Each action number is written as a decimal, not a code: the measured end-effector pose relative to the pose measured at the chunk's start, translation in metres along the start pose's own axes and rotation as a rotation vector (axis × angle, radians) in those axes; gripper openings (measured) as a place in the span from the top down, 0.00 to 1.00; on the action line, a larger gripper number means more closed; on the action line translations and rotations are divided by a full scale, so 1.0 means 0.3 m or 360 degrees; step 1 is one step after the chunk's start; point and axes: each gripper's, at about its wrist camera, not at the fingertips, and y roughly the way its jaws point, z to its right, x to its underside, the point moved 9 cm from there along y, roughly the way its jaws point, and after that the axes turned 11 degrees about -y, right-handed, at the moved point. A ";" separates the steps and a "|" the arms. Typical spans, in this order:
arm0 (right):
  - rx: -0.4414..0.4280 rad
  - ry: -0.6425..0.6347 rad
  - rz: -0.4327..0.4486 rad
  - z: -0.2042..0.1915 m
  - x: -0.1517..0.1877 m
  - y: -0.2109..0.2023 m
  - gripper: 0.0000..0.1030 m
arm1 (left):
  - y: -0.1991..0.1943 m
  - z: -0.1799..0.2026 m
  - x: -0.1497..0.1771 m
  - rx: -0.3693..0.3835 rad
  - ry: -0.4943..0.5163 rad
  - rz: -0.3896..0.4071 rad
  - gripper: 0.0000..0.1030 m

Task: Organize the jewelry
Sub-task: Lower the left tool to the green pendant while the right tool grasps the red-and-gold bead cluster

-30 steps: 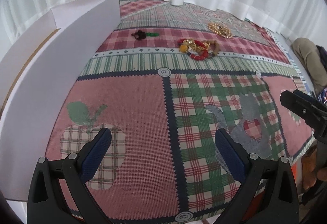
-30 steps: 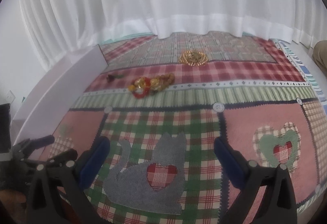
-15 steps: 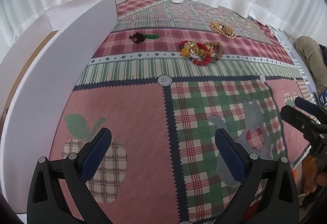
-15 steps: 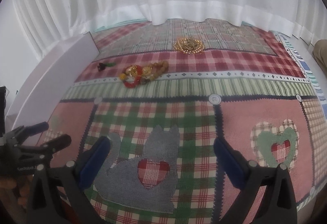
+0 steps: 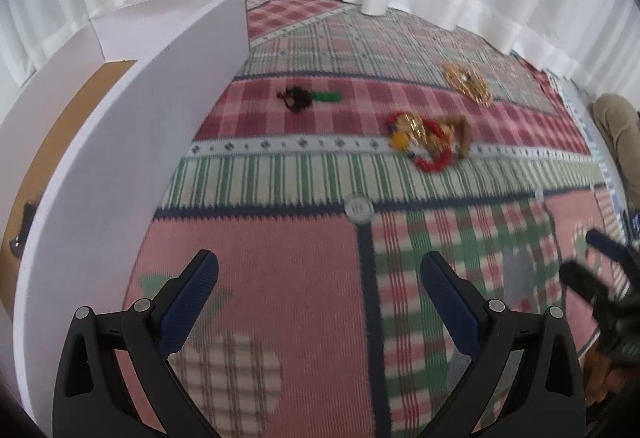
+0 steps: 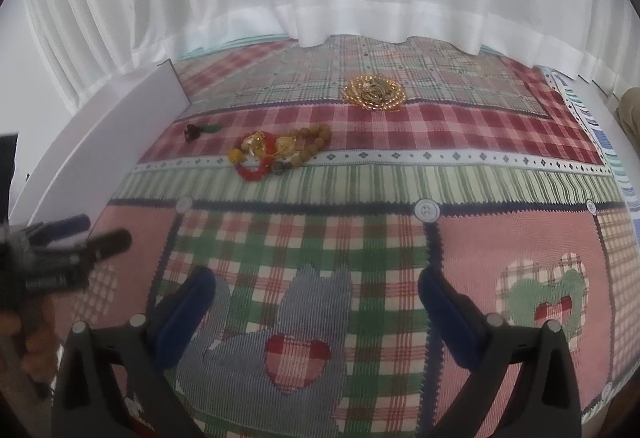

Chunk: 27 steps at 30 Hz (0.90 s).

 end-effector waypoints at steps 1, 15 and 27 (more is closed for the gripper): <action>0.0000 -0.0006 0.0004 -0.001 -0.008 0.003 0.00 | 0.010 -0.004 -0.029 0.0011 -0.0023 -0.0003 0.02; -0.0084 -0.0028 0.0006 -0.034 -0.056 0.060 0.00 | 0.371 -0.007 -0.372 -0.0151 -0.0072 0.0034 0.14; -0.0429 -0.0194 0.0036 -0.116 -0.333 0.272 0.53 | 0.431 -0.002 -0.432 -0.0131 0.0027 0.0166 0.48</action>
